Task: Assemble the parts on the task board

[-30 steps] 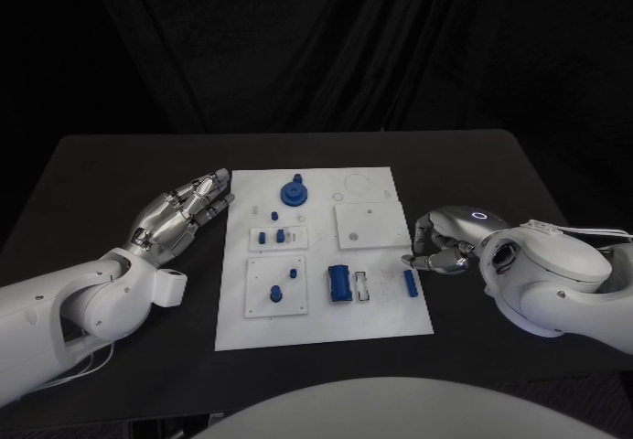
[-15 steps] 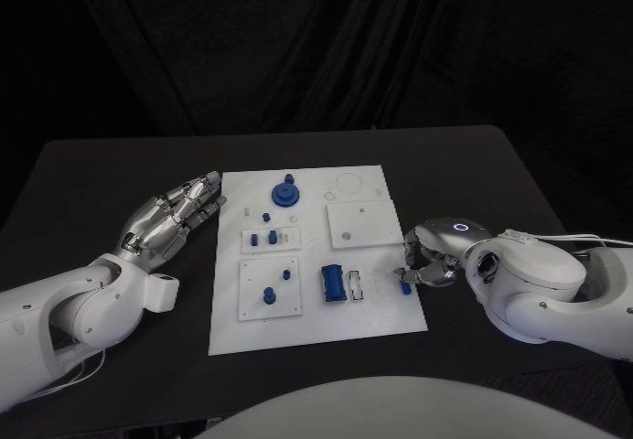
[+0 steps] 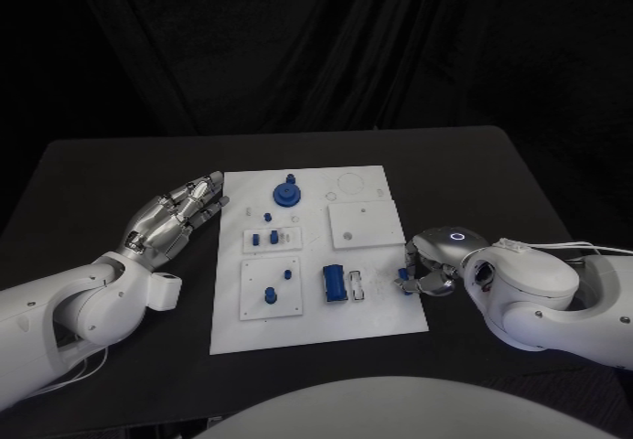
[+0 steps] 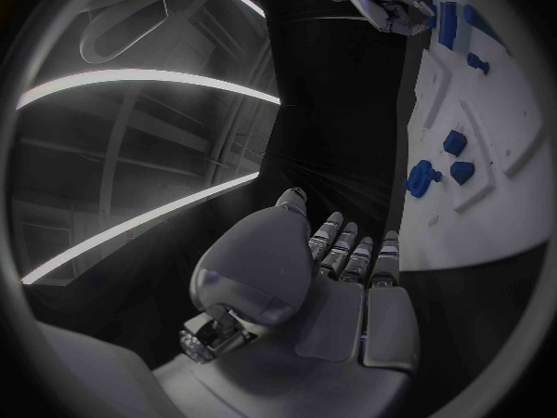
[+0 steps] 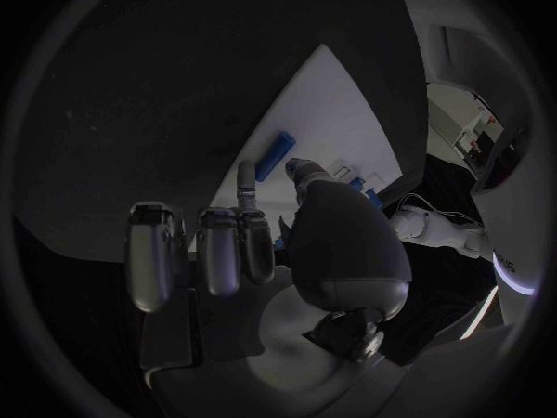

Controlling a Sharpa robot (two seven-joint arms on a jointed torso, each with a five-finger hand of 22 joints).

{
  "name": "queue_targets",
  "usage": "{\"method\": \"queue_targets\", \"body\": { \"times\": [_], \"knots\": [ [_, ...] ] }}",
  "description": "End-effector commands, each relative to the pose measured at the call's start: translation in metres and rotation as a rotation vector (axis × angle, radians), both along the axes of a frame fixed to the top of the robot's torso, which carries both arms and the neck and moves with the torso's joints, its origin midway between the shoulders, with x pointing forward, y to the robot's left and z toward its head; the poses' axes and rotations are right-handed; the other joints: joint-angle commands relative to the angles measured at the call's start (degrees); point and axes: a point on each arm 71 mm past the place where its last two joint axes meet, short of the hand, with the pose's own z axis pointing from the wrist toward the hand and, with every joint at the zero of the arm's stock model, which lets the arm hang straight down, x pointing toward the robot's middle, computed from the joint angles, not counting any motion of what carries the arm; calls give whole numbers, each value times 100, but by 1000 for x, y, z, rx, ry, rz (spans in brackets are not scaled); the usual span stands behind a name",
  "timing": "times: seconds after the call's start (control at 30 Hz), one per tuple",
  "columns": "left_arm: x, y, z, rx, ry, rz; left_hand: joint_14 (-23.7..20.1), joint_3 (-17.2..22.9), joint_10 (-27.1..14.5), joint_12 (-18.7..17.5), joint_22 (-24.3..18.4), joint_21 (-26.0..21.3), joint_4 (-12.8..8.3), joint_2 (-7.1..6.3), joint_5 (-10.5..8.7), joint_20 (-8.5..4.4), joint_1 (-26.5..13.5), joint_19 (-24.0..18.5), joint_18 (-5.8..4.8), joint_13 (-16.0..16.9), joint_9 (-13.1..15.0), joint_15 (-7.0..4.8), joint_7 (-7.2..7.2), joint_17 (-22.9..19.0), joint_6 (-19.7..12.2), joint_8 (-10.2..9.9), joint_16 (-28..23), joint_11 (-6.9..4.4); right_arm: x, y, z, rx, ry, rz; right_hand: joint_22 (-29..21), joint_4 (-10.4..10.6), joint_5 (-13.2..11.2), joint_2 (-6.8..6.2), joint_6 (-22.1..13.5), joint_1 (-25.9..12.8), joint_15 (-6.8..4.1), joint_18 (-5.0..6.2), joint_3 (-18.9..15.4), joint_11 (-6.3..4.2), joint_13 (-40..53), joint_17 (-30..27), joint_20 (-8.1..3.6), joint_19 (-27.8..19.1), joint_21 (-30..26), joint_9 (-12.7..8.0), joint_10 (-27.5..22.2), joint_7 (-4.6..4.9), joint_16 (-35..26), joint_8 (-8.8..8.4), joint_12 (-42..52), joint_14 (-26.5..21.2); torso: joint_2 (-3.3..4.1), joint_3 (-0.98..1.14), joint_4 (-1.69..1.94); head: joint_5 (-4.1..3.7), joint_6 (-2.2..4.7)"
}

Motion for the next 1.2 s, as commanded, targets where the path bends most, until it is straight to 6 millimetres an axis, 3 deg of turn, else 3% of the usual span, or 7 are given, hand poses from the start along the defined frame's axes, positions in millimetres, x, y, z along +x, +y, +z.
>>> {"method": "queue_targets", "body": {
  "times": [0.03,0.3,0.43,0.47,0.57,0.83,1.2],
  "knots": [
    [-1,-2,0,-5,-1,-10,26,33,-15,-31,-9,30,15,5,20,26,58,27,-41,-5,-8,27,227,0,-31,-7,4,34,-1,-6,-5,-60,12,-72,1379,6,85,-4,59,44,28,-36,51,44,1509,1189,25,432,-22,6,598,0,-22,-74,15,544,-1,1,3,10,0],
    [-1,-2,-1,-4,4,-16,24,53,-26,-45,-10,31,1,6,38,32,96,27,-45,-6,-10,38,234,-1,-42,-13,3,48,-1,0,-9,-49,15,-61,1387,-197,774,-43,268,770,-24,-41,405,7,1509,1194,-11,440,1,123,598,-44,-17,-269,15,545,-1,-4,10,32,0],
    [-1,-2,-1,-4,6,-17,24,57,-25,-42,-8,33,-1,6,43,32,102,29,-45,-5,-9,40,235,-1,-42,-13,3,49,0,3,-11,-49,18,-56,1386,-366,-441,-258,434,1412,-53,-41,1486,6,1509,1161,-52,437,0,219,598,-45,-28,-434,15,538,-2,-3,8,44,0],
    [-1,-2,-1,-4,6,-17,25,61,-25,-43,-7,33,-4,6,49,33,110,29,-46,-4,-9,42,235,-1,-42,-13,3,51,0,4,-11,-48,18,-55,1386,-274,-577,-478,522,1324,-47,-41,2009,38,1509,1157,-36,436,0,271,598,-10,-28,-512,15,538,-1,-3,9,46,0],
    [-1,-3,-1,-4,8,-20,26,74,-25,-45,-7,34,-15,3,64,36,135,30,-48,-4,-9,44,237,0,-46,-15,3,55,0,6,-12,-43,17,-52,1369,-443,-778,-618,584,1390,-35,-29,2396,26,1509,1073,-32,412,-44,344,598,-24,-61,-601,15,520,0,-4,12,47,0],
    [-1,-4,-2,-5,12,-25,27,99,-23,-47,-7,36,-35,0,91,40,181,33,-50,-3,-8,49,240,0,-44,-16,4,60,2,12,-13,-16,-1,-51,1365,-717,-1325,-686,768,1444,-32,-26,2612,15,1509,1064,-26,405,-56,457,598,-33,-65,-702,15,519,-5,-5,16,60,0],
    [-2,-3,-4,-6,19,-29,28,126,-22,-53,-2,41,-55,-1,119,45,227,38,-52,-3,-8,56,247,0,-45,-17,4,65,1,17,-8,234,-10,-151,1360,-799,-1422,-686,1073,1369,-69,-21,2577,-57,1509,1075,-51,396,-73,588,598,-121,-56,-714,15,524,-13,-6,7,126,0]
  ]
}}
